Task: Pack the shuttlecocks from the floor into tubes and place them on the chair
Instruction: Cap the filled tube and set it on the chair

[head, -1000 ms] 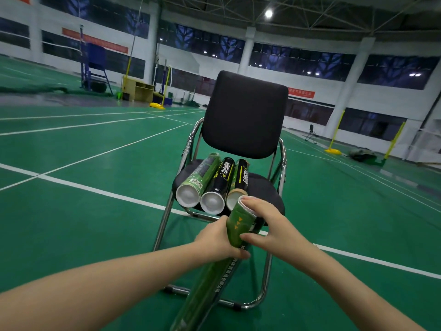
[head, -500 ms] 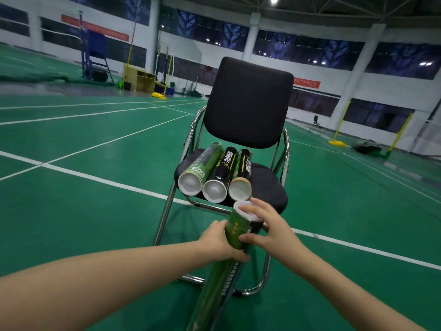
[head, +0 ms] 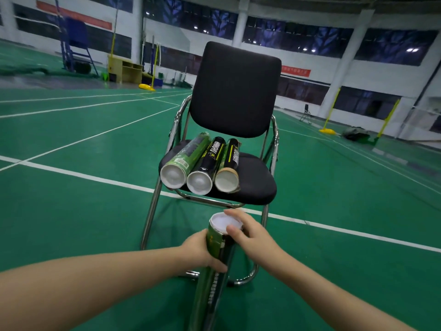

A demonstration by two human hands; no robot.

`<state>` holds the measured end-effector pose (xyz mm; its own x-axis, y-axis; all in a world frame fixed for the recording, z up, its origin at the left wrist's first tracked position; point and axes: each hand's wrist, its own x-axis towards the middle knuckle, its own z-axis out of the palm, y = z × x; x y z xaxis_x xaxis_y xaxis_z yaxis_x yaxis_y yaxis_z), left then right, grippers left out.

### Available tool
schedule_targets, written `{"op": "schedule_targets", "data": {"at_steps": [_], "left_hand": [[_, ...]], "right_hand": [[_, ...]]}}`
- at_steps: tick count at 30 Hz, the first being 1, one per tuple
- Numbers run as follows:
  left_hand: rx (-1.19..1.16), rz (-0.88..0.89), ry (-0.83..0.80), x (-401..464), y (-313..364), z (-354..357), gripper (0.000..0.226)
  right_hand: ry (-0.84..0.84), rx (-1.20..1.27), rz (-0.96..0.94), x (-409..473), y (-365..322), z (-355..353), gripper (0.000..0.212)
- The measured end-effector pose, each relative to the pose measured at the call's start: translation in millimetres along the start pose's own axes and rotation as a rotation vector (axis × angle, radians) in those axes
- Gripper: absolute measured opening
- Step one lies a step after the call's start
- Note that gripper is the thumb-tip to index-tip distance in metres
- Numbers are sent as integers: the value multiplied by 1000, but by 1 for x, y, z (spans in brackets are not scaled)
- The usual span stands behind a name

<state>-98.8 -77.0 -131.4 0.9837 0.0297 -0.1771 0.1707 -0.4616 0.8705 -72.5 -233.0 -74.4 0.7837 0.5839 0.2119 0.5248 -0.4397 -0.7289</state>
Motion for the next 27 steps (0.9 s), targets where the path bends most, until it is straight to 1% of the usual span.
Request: {"op": "schedule_targets", "data": {"at_steps": [3,5,11,13,16,21,27], "left_hand": [[63,-115,-31,-8,2,2,68],[25,-140,-60,-8,2,5,66],[-260,-23,-50,-10,11,10,54],[-370,6,-81,-12,19,6,55],[-495,-5,-113,-15,27,1,61],[-450,7,-111,-17,27,4,45],[-477,-17,-111,-17,28,4,42]], "right_hand": [[-1,68,43,-2,13,6,33],[-16,86,55,-3,22,10,35],[3,165,152,-7,42,9,38],[29,222,166,-5,45,7,40],[34,293,185,-4,45,6,41],[4,370,199,-3,47,5,49],[-34,492,231,-4,48,7,53]]}}
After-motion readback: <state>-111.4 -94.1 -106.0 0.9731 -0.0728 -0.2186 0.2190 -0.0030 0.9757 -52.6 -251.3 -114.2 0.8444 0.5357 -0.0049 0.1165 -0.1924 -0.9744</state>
